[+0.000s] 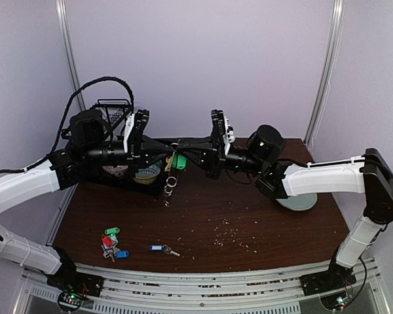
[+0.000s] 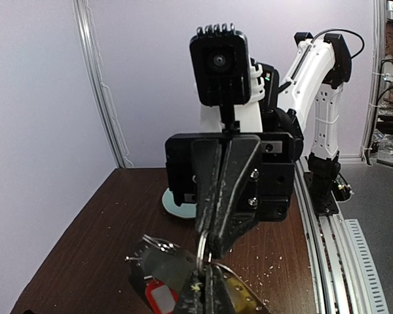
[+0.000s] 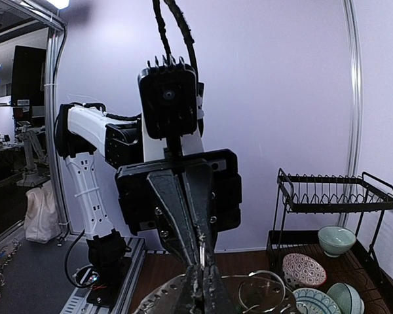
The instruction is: Put the keys on the keyring
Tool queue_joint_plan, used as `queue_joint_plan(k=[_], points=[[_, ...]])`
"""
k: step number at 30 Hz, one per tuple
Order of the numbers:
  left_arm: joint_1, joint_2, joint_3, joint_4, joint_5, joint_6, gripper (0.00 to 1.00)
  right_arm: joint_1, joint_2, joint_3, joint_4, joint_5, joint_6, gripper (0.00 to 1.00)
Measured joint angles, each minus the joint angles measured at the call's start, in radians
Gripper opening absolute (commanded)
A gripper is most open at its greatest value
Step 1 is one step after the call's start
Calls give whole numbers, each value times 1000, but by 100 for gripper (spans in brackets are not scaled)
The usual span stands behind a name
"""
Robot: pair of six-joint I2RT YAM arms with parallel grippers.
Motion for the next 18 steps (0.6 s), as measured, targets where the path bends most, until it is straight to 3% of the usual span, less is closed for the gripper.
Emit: queue_joint_plan(k=[2, 6, 13, 16, 18], points=[[0, -2, -8, 5, 0, 0, 11, 0, 0, 0, -11, 1, -13, 0], [-1, -2, -19, 18, -1, 0, 0, 2, 0, 0, -39, 0, -24, 0], [-2, -2, -19, 18, -1, 1, 0, 2, 0, 2, -48, 1, -36, 0], [-3, -3, -19, 12, -26, 10, 0, 0, -2, 9, -72, 2, -50, 21], [-6, -6, -19, -8, -70, 37, 0, -8, -9, 26, -144, 2, -80, 27]])
